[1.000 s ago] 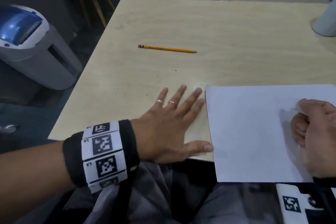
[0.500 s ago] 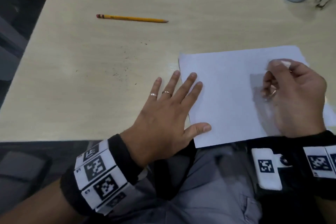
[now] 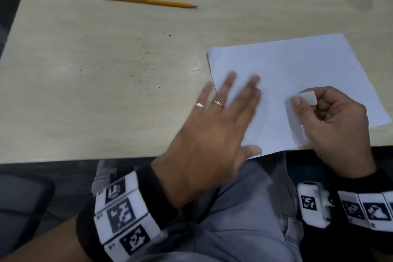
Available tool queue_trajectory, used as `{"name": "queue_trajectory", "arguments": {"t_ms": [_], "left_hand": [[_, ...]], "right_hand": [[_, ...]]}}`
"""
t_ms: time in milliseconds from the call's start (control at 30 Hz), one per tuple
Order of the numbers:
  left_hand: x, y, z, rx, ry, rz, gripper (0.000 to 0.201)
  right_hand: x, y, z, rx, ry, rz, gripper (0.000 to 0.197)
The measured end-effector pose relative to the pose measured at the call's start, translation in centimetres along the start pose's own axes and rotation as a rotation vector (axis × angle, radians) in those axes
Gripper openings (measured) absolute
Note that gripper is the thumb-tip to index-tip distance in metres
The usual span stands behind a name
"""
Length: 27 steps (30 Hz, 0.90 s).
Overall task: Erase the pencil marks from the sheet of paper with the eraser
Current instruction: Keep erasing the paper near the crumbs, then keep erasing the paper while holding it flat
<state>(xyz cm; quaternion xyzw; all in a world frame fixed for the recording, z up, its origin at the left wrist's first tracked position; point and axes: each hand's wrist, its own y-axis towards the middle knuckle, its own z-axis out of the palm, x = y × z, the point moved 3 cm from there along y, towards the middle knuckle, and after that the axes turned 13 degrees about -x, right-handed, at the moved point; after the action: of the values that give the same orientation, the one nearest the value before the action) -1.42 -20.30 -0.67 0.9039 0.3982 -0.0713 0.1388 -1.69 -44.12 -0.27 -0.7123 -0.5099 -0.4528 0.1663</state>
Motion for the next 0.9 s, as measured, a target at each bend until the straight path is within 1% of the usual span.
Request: {"name": "queue_trajectory", "arguments": {"t_ms": [33, 67, 100, 133, 167, 233, 267, 300, 333, 367, 433, 467, 533, 567, 600, 667, 733, 800, 900], "left_hand": [[-1.1, -0.6, 0.4, -0.002, -0.015, 0.095, 0.083], [-1.9, -1.4, 0.7, 0.008, -0.028, 0.152, 0.078], [-2.2, -2.2, 0.8, 0.022, -0.021, 0.154, 0.076], [-1.9, -3.0, 0.7, 0.047, 0.017, 0.096, 0.080], [-1.2, -3.7, 0.2, 0.089, 0.078, -0.015, 0.087], [0.9, -4.5, -1.4, 0.185, 0.239, -0.291, 0.105], [1.7, -4.6, -2.2, 0.213, 0.316, -0.398, 0.110], [2.2, -4.4, -2.7, 0.219, 0.356, -0.460, 0.112], [2.3, -4.1, -3.0, 0.198, 0.344, -0.459, 0.110], [1.9, -3.7, -2.9, 0.177, 0.287, -0.394, 0.106], [0.4, -3.4, -1.8, 0.142, 0.135, -0.211, 0.097], [-0.1, -3.3, -1.2, 0.137, 0.093, -0.180, 0.096], [-0.4, -2.7, -0.6, 0.127, 0.084, -0.256, 0.101], [-0.4, -2.1, -0.5, 0.099, 0.070, -0.294, 0.102], [-0.3, -1.4, -0.4, 0.068, 0.044, -0.301, 0.100], [-0.1, -0.3, 0.1, 0.017, -0.008, -0.252, 0.089], [0.4, 0.0, 0.7, 0.006, -0.059, -0.241, 0.083], [0.8, 0.1, 0.9, -0.001, -0.081, -0.262, 0.084], [1.0, 0.6, 0.8, -0.019, -0.135, -0.269, 0.086]], "right_hand": [[-0.2, 0.2, 0.0, -0.016, 0.018, 0.012, 0.013], [-0.4, 0.3, 0.0, -0.026, 0.027, 0.020, 0.016], [-0.5, 0.4, 0.0, -0.030, 0.031, 0.023, 0.018], [-0.4, 0.4, 0.0, -0.029, 0.038, 0.027, 0.019], [-0.3, 0.4, 0.0, -0.027, 0.050, 0.030, 0.020], [-0.2, 0.4, 0.0, -0.029, 0.065, 0.036, 0.020], [-0.2, 0.4, 0.0, -0.029, 0.069, 0.040, 0.019], [-0.3, 0.5, 0.0, -0.028, 0.073, 0.046, 0.019], [-0.3, 0.5, 0.1, -0.027, 0.077, 0.050, 0.018], [-0.4, 0.6, 0.0, -0.027, 0.078, 0.052, 0.019], [-0.4, 0.7, 0.0, -0.036, 0.085, 0.065, 0.020], [-0.3, 0.7, -0.1, -0.044, 0.097, 0.080, 0.019], [-0.4, 0.6, -0.2, -0.054, 0.126, 0.119, 0.014], [-0.5, 0.6, -0.2, -0.053, 0.137, 0.132, 0.011], [-0.5, 0.7, -0.3, -0.045, 0.148, 0.138, 0.008], [-0.4, 0.7, -0.4, -0.014, 0.174, 0.149, 0.004], [0.0, 0.8, -0.6, 0.016, 0.184, 0.154, 0.004], [0.6, 0.6, -0.9, 0.023, 0.149, 0.108, 0.007], [2.2, -0.9, -1.1, 0.023, 0.039, -0.047, 0.002]]}}
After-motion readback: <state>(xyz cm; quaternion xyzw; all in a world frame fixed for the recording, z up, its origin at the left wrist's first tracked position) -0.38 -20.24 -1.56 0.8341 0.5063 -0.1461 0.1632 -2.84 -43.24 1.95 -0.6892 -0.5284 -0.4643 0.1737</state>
